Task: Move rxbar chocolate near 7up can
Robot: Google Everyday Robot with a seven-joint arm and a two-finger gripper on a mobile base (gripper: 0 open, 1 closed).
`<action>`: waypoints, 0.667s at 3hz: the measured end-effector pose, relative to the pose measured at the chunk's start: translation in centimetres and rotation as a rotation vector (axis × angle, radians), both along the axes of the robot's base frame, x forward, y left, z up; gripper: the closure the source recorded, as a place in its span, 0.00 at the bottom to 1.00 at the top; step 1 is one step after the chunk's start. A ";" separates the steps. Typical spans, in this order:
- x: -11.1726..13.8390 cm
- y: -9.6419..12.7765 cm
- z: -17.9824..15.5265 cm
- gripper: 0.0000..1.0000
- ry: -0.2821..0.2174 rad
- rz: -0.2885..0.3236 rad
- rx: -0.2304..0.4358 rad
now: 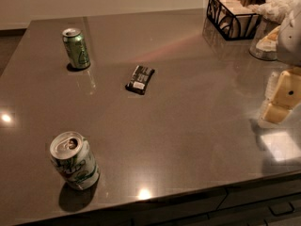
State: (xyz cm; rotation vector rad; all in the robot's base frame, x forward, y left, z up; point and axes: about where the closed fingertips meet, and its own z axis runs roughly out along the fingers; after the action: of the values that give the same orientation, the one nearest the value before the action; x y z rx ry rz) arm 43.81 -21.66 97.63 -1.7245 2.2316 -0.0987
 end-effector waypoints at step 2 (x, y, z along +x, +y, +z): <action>1.4 1.5 -0.4 0.00 0.013 0.049 0.011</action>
Offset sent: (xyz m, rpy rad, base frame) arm 0.0291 0.0311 -0.0139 0.0234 0.0528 0.1119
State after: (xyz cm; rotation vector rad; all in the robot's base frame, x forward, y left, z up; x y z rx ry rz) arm 45.18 -20.19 97.21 -1.7776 2.1934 -0.0640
